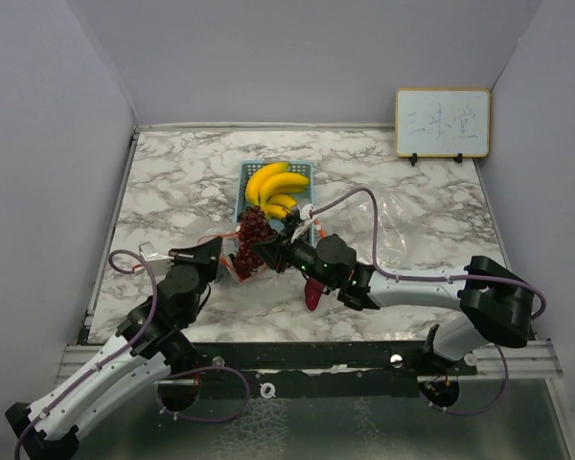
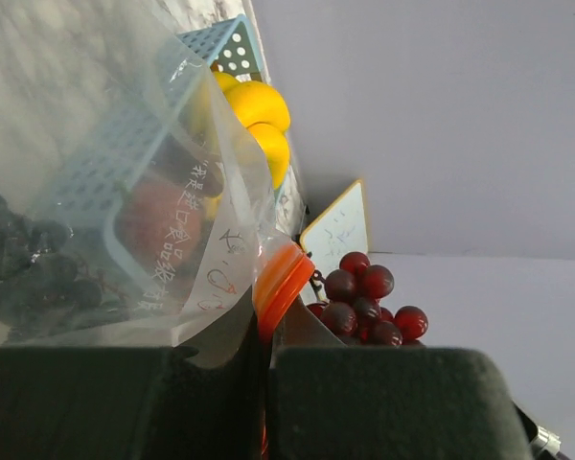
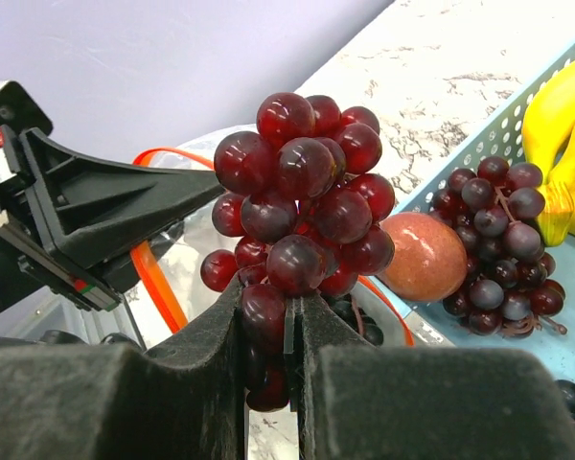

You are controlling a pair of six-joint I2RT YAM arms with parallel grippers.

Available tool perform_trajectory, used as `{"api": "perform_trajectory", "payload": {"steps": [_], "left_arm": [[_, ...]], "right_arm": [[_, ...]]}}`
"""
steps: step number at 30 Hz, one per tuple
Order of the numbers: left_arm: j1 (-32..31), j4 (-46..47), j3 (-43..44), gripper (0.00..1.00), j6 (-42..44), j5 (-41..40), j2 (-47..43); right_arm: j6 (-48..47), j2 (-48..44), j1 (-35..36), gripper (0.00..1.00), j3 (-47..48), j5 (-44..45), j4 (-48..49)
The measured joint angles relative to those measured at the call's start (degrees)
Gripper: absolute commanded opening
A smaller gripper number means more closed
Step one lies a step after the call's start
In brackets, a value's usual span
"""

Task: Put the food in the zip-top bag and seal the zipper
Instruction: Place the fake fruit in the zipper food storage bag.

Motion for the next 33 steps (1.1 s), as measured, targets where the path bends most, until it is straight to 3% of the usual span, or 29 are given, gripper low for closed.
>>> {"api": "perform_trajectory", "payload": {"steps": [15,26,28,33], "left_arm": [[0.0,11.76,6.08,0.0,2.25,4.04,12.28],[0.7,16.68,7.39,0.0,4.55,7.08,15.58],[0.68,16.74,7.39,0.0,4.87,7.58,15.28],[0.61,16.65,7.39,0.0,5.9,9.05,13.92]], "right_arm": [[-1.81,0.35,1.31,0.02,-4.28,-4.26,8.96],[-5.49,10.03,1.36,0.03,8.52,-3.1,-0.48],[-5.68,11.61,1.36,0.09,10.36,-2.01,-1.95],[-6.4,13.57,1.38,0.51,12.59,1.86,-5.31]]}}
